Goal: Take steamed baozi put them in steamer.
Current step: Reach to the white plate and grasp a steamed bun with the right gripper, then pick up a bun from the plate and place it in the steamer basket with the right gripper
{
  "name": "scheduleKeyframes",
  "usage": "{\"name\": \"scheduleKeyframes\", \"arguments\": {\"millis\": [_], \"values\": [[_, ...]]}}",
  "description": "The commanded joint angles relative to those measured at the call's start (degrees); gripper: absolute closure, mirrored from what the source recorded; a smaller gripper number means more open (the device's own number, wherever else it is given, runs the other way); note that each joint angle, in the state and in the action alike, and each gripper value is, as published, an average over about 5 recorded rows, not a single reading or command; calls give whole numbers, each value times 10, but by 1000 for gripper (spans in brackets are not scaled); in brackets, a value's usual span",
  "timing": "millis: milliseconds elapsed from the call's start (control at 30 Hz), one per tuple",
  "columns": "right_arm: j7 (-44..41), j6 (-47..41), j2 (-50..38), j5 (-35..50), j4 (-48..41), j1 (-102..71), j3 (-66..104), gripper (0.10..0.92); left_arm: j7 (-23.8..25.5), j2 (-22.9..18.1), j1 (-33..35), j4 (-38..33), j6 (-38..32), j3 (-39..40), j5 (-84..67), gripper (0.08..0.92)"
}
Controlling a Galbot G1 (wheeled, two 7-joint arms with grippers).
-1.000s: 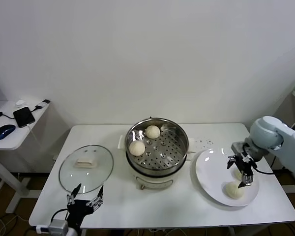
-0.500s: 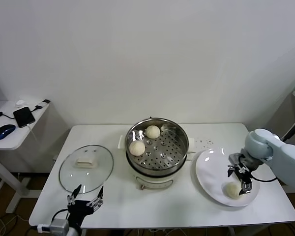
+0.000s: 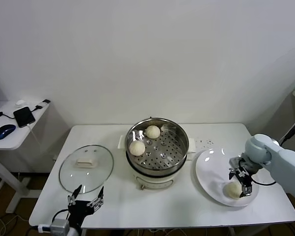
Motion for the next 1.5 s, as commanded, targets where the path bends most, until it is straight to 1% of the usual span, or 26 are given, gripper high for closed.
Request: {"name": "scheduleKeyframes", "arguments": {"millis": [33, 533, 633, 767, 900, 967, 1067, 1167, 1300, 1433, 1500], "values": [[3, 4, 5, -8, -9, -10, 7, 203, 0, -4, 1, 0, -1, 0, 0, 177], [8, -4, 8, -22, -10, -28, 18, 204, -1, -4, 1, 1, -2, 3, 1, 177], [9, -8, 8, -22, -9, -29, 19, 241, -1, -4, 1, 0, -2, 2, 1, 177], [11, -11, 5, -20, -7, -29, 21, 354, -2, -4, 2, 1, -3, 4, 4, 177], [12, -15, 4, -16, -6, -27, 28, 449, -3, -5, 2, 2, -5, 9, 8, 177], [12, -17, 3, -12, -5, -22, 30, 475, -3, -5, 2, 2, -5, 11, 8, 177], [10, -23, 0, -1, -1, -3, 30, 492, -3, -4, 1, 2, -5, 11, 8, 177], [6, -32, -8, 23, 4, 57, 7, 498, -3, -4, -4, 2, -5, 13, 8, 177], [-10, -47, -16, 75, 13, 186, -51, 498, -5, -5, -11, 2, -7, 18, 11, 177], [-27, -65, 2, 155, 8, 367, -175, 493, -13, -4, -17, 5, -12, 17, 17, 177], [-32, -71, 28, 196, -5, 452, -239, 492, -19, -2, -20, 6, -14, 14, 17, 177]]}}
